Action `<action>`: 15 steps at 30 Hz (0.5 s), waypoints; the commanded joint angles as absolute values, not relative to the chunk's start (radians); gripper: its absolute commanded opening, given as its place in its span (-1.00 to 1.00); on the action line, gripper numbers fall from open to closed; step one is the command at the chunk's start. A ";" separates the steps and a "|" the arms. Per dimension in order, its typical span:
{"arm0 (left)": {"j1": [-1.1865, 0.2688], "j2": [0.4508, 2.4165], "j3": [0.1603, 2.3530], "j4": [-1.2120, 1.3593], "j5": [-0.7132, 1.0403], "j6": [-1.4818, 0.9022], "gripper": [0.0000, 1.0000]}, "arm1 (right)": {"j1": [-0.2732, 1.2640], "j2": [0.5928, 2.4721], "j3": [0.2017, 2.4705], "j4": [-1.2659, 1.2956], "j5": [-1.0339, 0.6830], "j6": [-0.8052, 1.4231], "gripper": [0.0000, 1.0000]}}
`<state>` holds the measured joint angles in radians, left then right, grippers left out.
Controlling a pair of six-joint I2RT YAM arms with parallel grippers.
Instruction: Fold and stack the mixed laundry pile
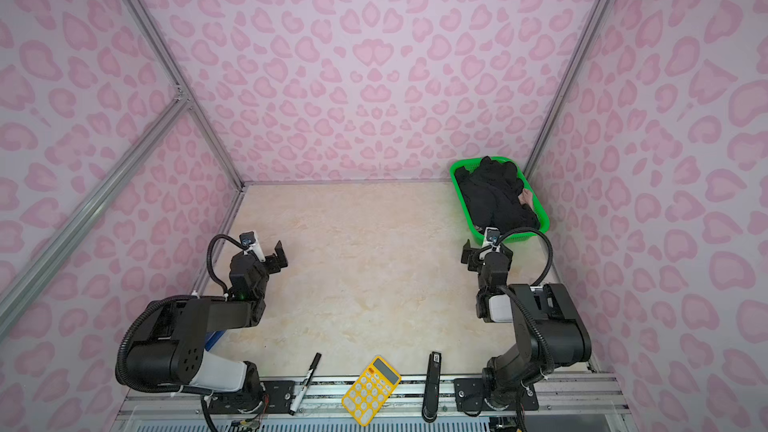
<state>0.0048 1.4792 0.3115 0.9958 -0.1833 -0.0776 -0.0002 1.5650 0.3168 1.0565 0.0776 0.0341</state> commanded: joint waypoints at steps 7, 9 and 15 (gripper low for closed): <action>0.005 1.479 0.313 1.023 -0.182 -0.072 0.94 | 0.001 1.569 0.318 1.063 0.083 0.029 0.99; 0.006 1.480 0.316 1.019 -0.184 -0.073 0.94 | 0.002 1.568 0.317 1.064 0.082 0.029 0.99; 0.006 1.479 0.316 1.018 -0.183 -0.071 0.94 | 0.001 1.569 0.318 1.064 0.083 0.030 0.99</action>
